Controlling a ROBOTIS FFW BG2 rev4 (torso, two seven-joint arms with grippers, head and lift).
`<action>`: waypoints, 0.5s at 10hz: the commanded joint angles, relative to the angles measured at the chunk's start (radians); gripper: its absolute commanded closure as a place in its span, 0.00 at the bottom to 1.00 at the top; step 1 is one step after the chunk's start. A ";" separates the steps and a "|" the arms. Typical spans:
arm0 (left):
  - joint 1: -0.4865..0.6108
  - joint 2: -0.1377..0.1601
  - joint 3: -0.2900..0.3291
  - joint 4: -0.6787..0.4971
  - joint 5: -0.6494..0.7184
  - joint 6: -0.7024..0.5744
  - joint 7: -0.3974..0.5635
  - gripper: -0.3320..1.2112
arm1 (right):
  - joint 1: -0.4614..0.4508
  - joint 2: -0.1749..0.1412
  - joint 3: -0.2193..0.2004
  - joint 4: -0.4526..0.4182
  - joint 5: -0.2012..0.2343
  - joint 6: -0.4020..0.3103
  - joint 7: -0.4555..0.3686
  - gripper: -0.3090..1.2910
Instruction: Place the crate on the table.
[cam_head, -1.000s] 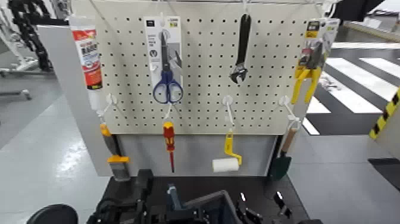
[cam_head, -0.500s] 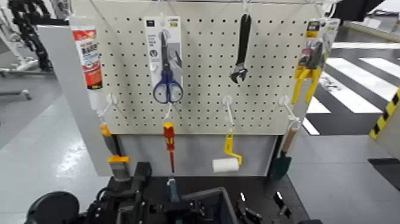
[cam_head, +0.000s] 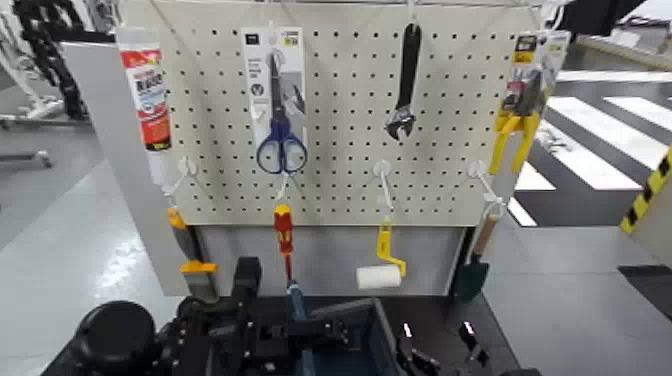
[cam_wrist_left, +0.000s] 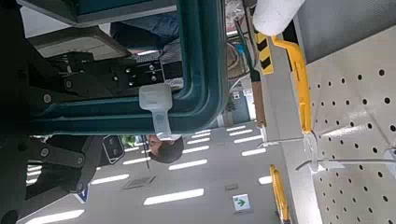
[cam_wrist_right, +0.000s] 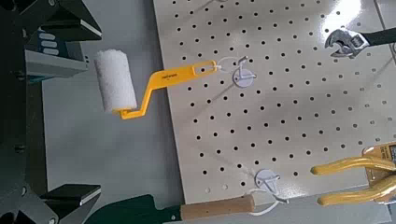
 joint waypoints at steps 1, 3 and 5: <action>-0.046 0.000 -0.041 0.037 -0.033 -0.023 -0.035 0.99 | -0.002 0.000 0.003 0.002 -0.002 -0.005 0.000 0.28; -0.096 0.002 -0.082 0.086 -0.082 -0.043 -0.098 0.99 | -0.005 -0.002 0.004 0.002 -0.007 -0.008 0.000 0.28; -0.135 -0.007 -0.134 0.122 -0.093 -0.067 -0.138 0.99 | -0.009 -0.005 0.009 0.005 -0.010 -0.012 0.000 0.28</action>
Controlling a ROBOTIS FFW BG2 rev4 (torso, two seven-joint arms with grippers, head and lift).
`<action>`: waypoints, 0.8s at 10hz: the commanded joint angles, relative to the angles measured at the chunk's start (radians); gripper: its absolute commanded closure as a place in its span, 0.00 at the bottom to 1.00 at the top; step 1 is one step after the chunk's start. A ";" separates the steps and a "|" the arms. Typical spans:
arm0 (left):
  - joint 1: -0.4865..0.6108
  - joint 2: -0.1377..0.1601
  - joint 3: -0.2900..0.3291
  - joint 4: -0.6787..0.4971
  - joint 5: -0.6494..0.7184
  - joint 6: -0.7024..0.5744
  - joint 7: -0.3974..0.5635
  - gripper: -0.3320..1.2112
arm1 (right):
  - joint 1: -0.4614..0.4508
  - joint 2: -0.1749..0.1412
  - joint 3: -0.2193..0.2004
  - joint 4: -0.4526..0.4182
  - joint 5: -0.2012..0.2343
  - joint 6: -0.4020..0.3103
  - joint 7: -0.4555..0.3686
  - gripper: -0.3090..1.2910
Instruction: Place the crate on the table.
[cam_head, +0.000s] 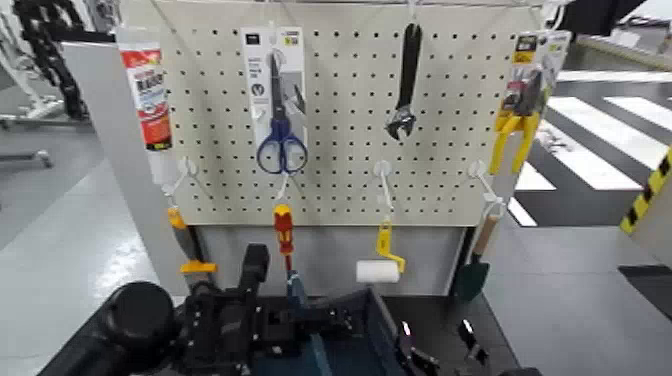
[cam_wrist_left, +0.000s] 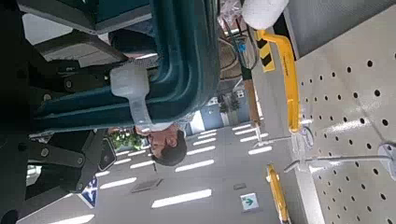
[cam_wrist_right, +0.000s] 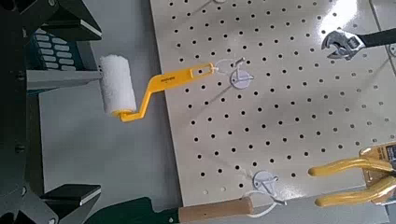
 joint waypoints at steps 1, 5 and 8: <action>-0.046 -0.014 -0.073 0.041 -0.008 -0.026 -0.047 0.99 | -0.005 -0.002 0.006 0.007 -0.006 -0.007 0.000 0.28; -0.095 -0.021 -0.136 0.097 -0.008 -0.033 -0.076 0.99 | -0.016 -0.008 0.017 0.018 -0.014 -0.019 0.000 0.28; -0.107 -0.024 -0.150 0.138 -0.014 -0.041 -0.087 0.99 | -0.017 -0.008 0.018 0.021 -0.016 -0.024 0.000 0.28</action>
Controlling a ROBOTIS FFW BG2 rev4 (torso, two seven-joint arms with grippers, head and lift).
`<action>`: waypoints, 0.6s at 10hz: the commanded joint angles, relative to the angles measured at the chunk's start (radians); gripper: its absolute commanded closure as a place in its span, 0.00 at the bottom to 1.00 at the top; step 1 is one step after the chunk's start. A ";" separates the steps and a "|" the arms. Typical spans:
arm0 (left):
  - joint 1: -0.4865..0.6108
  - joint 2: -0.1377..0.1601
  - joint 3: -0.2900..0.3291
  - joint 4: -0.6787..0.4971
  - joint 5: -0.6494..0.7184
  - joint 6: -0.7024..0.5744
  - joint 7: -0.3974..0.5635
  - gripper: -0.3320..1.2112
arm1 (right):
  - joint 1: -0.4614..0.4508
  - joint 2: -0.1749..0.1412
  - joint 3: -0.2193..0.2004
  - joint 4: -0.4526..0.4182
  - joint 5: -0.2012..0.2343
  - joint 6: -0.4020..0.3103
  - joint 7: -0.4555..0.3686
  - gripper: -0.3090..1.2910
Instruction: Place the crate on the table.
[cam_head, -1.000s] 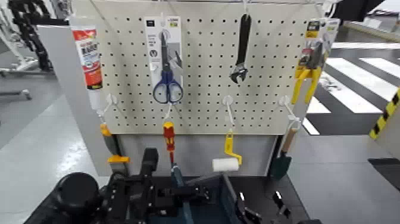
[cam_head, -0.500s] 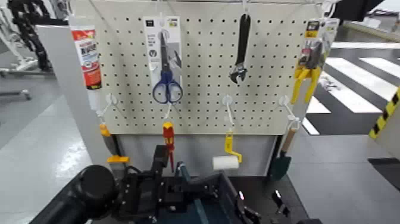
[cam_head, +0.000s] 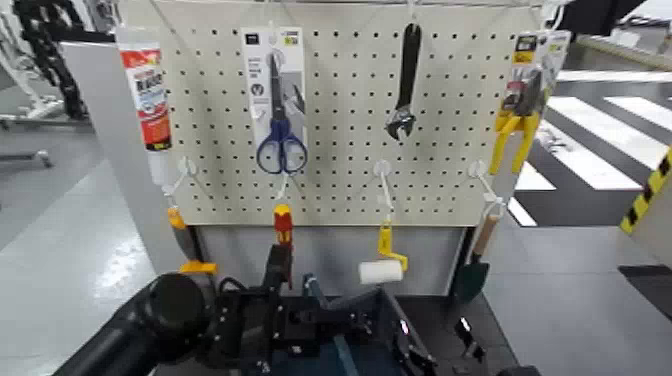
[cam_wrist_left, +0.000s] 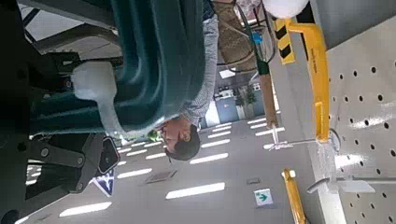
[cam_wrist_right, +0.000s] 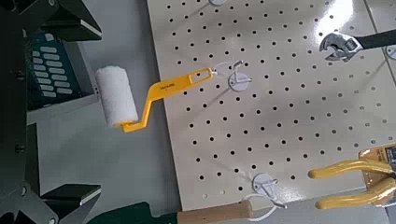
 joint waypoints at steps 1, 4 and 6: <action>-0.012 -0.002 -0.007 0.034 -0.008 -0.005 -0.006 0.99 | -0.002 0.000 0.002 0.002 -0.002 -0.004 0.000 0.28; -0.039 -0.005 -0.033 0.082 -0.036 -0.023 -0.048 0.99 | -0.002 0.001 0.002 0.002 -0.002 -0.009 -0.002 0.28; -0.056 -0.014 -0.050 0.103 -0.067 -0.054 -0.086 0.98 | 0.000 0.001 0.002 0.002 -0.002 -0.012 -0.003 0.28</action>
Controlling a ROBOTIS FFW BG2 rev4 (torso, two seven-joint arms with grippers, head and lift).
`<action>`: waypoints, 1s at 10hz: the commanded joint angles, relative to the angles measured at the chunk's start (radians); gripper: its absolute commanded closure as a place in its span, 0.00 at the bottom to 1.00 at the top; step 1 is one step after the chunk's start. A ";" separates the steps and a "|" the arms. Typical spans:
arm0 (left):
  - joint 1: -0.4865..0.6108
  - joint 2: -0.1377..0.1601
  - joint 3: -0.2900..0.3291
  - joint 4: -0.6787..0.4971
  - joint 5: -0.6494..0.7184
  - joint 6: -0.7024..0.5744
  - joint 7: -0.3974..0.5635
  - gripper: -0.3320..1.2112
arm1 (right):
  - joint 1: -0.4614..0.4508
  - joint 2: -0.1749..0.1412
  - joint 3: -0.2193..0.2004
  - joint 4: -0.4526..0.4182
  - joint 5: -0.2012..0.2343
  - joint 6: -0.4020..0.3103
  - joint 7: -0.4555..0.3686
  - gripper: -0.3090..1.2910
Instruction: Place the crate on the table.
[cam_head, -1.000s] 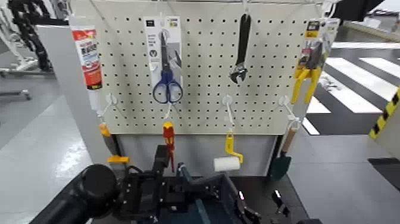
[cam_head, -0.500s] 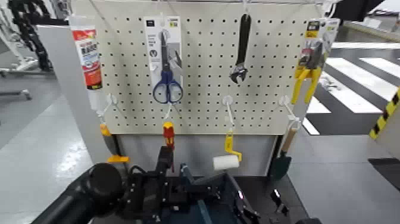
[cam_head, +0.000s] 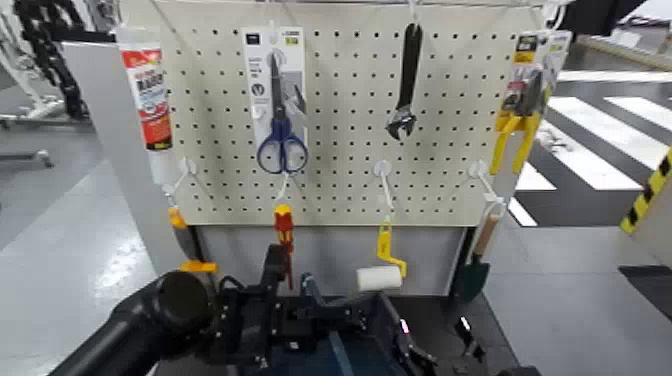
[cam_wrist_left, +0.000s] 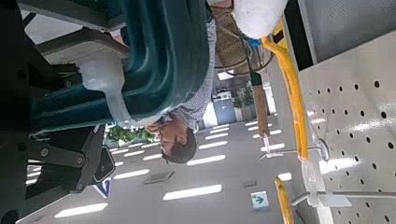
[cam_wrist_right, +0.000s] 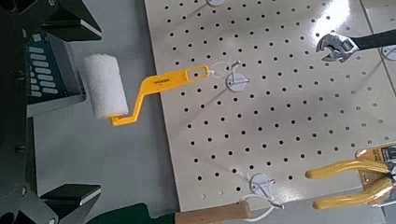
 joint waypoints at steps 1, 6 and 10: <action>-0.006 -0.010 -0.013 0.017 -0.019 -0.049 -0.015 0.85 | 0.003 0.000 -0.003 0.000 0.000 -0.003 -0.002 0.28; 0.063 -0.023 0.004 -0.065 -0.019 -0.156 -0.006 0.48 | 0.006 0.000 -0.003 0.000 -0.002 0.000 -0.005 0.28; 0.187 -0.026 0.130 -0.220 -0.077 -0.152 0.050 0.48 | 0.009 0.000 -0.005 -0.003 -0.002 0.010 -0.006 0.28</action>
